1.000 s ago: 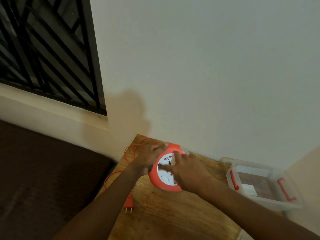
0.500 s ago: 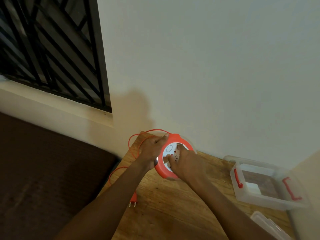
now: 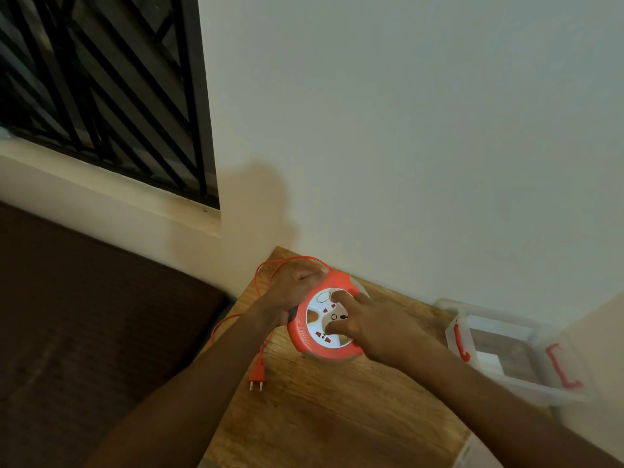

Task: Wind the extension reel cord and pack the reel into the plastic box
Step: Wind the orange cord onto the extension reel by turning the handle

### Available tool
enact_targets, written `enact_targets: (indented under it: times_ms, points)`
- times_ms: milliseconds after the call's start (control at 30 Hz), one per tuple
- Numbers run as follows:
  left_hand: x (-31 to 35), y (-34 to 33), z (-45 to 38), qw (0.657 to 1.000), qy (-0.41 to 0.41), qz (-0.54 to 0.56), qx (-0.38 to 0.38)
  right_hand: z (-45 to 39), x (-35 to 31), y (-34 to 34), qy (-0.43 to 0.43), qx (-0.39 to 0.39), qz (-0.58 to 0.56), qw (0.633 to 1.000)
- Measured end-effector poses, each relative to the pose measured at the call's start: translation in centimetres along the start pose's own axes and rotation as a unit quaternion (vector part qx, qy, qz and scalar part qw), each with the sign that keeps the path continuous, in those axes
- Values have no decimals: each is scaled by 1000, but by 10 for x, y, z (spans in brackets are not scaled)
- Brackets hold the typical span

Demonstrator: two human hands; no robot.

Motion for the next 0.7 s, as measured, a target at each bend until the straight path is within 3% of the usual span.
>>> enact_targets:
  times_ms: [200, 367, 533, 633, 700]
  points:
    - [2, 0, 4, 1000, 8, -8, 2, 0, -7, -3, -5, 16, 62, 998]
    - [5, -4, 2, 1000, 3, 0, 3, -6, -2, -18, -78, -18, 34, 996]
    - [9, -26, 1, 1000, -14, -10, -23, -11, 2, -10, -58, -14, 71, 996]
    - [8, -25, -1, 999, -35, 20, -4, -5, 26, -6, -175, 19, -36, 984]
    - [6, -22, -1, 998, -37, 44, 13, -1, 47, -9, -270, 29, -165, 948]
Point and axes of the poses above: each hand's wrist, its own z-axis away from the middle knuckle, its own y-axis out of the back of the hand, x = y × z, the point moved 9 cm from there along -z, towards the middle knuckle, and after that the axes turned 1 degree about x, right-handed, at the moved point
